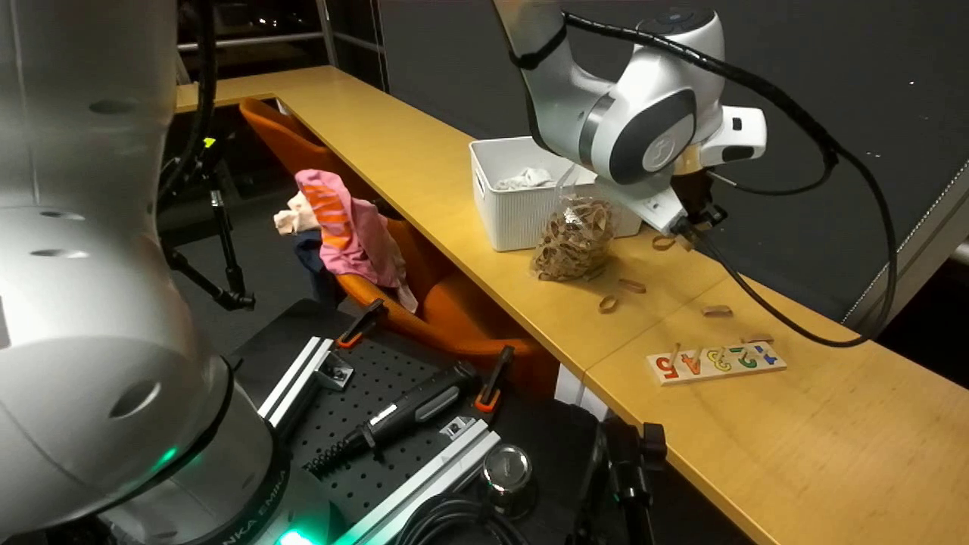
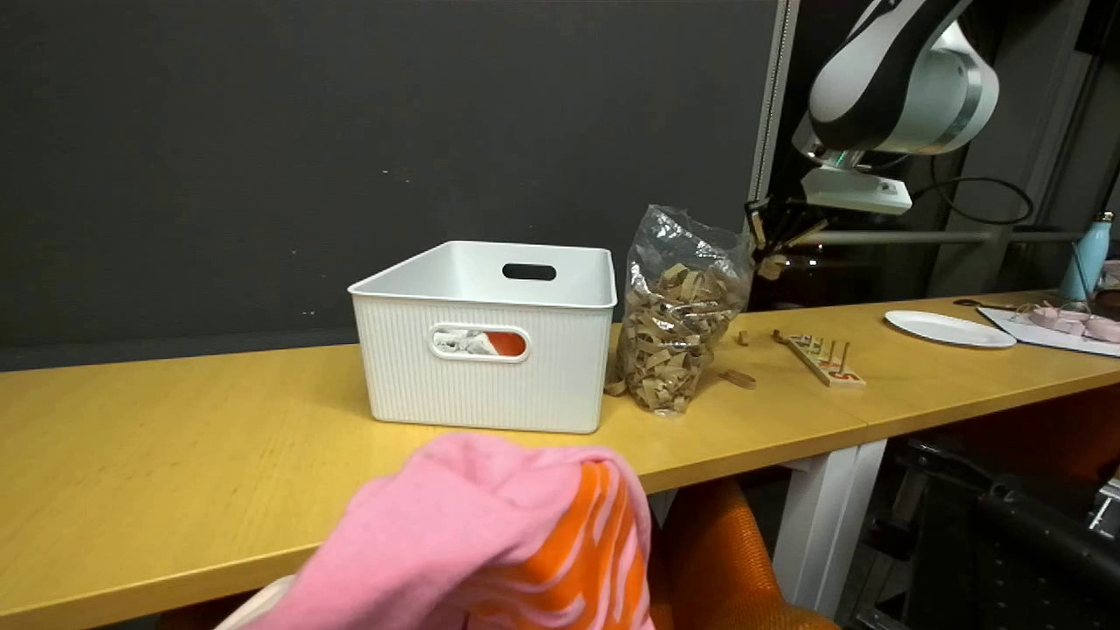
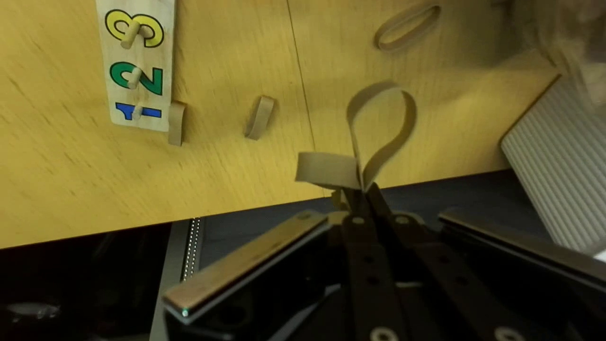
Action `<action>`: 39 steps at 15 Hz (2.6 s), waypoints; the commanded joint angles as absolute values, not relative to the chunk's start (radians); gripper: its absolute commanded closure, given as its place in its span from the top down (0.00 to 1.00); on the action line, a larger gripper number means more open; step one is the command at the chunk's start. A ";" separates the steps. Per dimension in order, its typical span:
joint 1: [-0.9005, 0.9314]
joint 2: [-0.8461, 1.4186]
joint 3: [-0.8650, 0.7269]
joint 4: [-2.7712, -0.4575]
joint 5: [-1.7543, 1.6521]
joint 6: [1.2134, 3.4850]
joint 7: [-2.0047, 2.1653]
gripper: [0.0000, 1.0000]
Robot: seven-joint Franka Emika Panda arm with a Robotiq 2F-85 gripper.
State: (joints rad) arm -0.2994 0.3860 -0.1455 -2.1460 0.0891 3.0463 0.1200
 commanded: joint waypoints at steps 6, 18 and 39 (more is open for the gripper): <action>-0.052 0.158 -0.296 -2.305 -0.049 3.049 0.302 0.01; 0.205 0.151 -0.404 -2.202 -0.406 2.893 0.690 0.01; 0.191 0.236 -0.431 -2.183 -0.371 2.884 0.710 0.62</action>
State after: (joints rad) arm 0.1866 0.2320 -0.4321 -2.2020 -0.3749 2.9054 0.7020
